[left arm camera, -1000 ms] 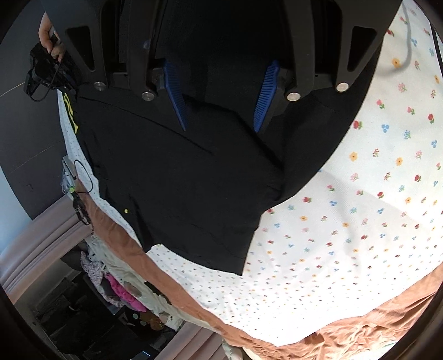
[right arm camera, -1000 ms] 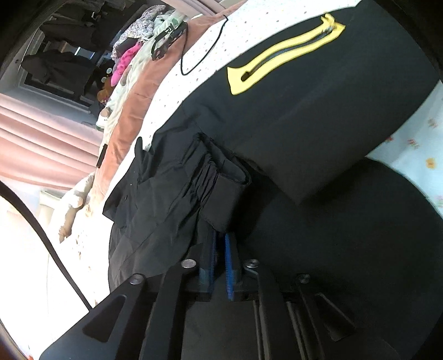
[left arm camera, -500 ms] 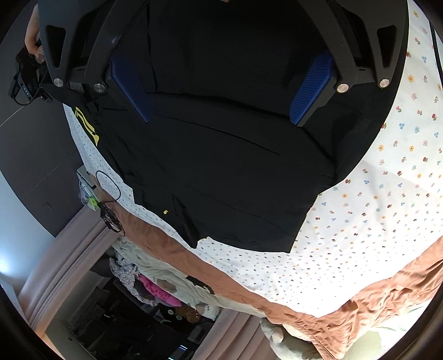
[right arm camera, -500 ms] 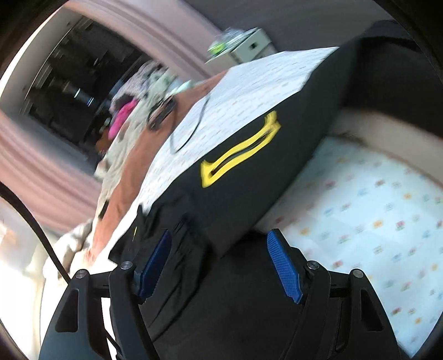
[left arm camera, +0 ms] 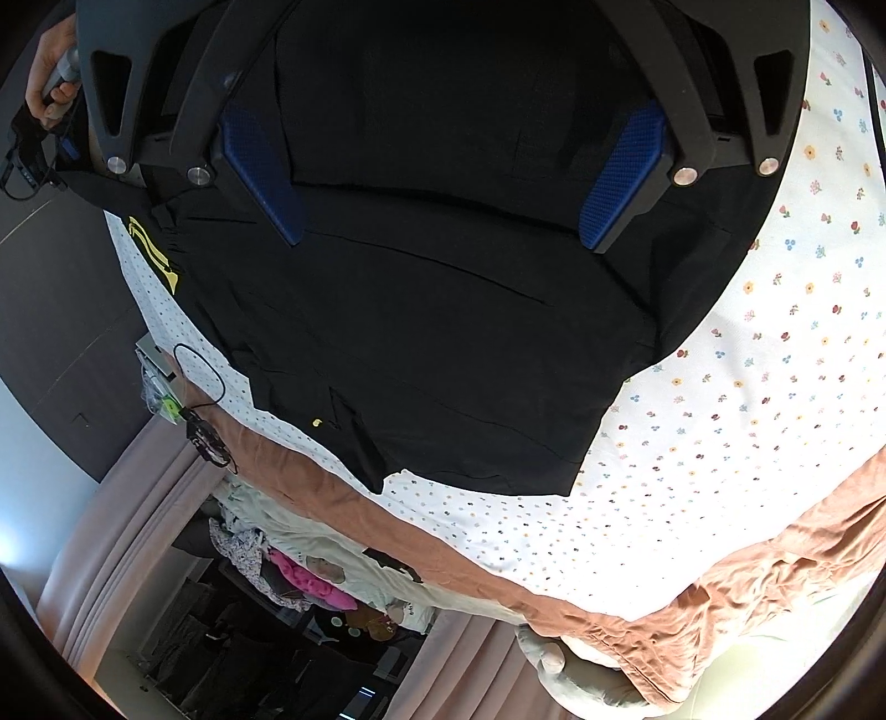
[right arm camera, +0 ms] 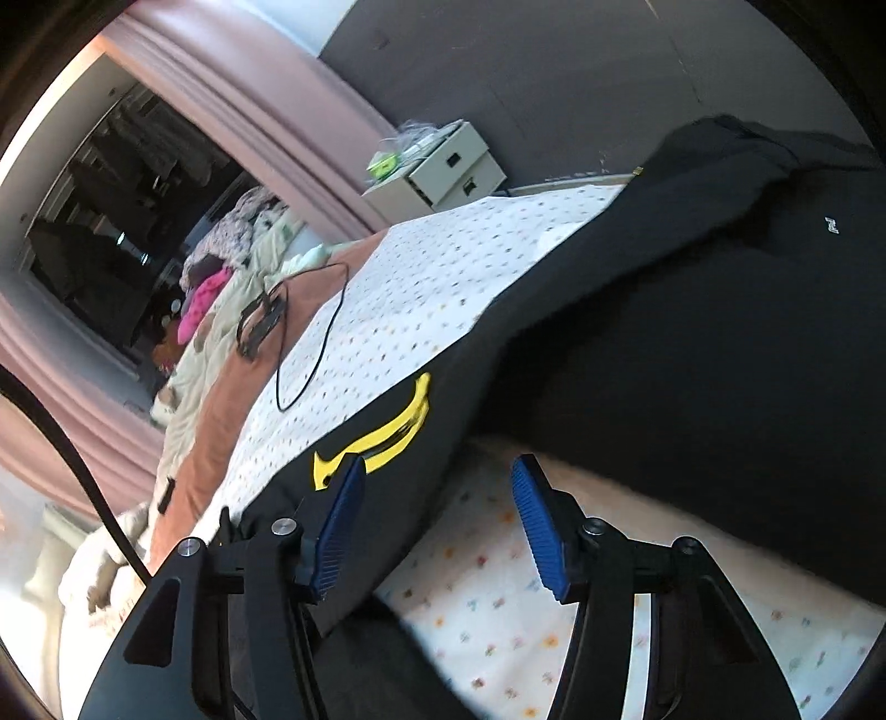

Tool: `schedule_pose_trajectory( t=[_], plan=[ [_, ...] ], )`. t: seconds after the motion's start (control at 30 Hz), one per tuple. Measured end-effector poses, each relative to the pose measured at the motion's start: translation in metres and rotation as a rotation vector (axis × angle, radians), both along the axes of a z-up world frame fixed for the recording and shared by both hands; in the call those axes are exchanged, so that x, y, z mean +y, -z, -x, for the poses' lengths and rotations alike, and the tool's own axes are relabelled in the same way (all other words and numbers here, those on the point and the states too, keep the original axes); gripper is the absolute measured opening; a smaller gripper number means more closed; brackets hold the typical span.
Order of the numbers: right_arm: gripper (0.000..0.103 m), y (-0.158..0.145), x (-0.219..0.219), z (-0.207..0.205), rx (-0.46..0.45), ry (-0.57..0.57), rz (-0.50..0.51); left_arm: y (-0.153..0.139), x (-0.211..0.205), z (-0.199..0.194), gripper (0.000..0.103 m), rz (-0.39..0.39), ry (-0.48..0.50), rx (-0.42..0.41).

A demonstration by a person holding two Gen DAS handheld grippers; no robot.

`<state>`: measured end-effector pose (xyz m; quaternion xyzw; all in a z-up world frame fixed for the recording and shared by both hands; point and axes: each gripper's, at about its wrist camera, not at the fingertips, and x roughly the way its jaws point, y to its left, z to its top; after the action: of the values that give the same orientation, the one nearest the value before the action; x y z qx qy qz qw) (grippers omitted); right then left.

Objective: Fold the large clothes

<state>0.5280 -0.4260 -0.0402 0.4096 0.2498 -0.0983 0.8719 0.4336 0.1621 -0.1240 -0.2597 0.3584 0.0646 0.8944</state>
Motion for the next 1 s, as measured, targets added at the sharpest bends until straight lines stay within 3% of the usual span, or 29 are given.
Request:
schedule_pose_trajectory(
  t=[0.2, 0.27, 0.3, 0.47, 0.7, 1.0],
  plan=[
    [0.028, 0.008, -0.013, -0.004, -0.053, 0.004, -0.086, 0.004, -0.007, -0.003, 0.102, -0.019, 0.014, 0.014],
    [0.008, 0.015, -0.013, -0.007, -0.06, -0.003, -0.088, 0.003, -0.009, -0.003, 0.102, -0.028, 0.019, 0.012],
    [0.003, 0.016, -0.009, -0.007, -0.069, -0.013, -0.083, 0.002, -0.009, -0.002, 0.102, -0.03, 0.019, 0.009],
    [0.0, 0.007, -0.003, 0.006, -0.13, -0.03, -0.049, 0.0, -0.006, 0.0, 0.102, -0.014, 0.012, -0.004],
    [0.0, -0.025, 0.05, 0.018, -0.229, -0.141, 0.007, -0.006, -0.001, 0.006, 0.102, 0.022, 0.012, -0.029],
    [0.0, -0.041, 0.134, 0.014, -0.286, -0.33, -0.017, -0.013, 0.009, 0.014, 0.102, 0.078, 0.001, -0.059]
  ],
)
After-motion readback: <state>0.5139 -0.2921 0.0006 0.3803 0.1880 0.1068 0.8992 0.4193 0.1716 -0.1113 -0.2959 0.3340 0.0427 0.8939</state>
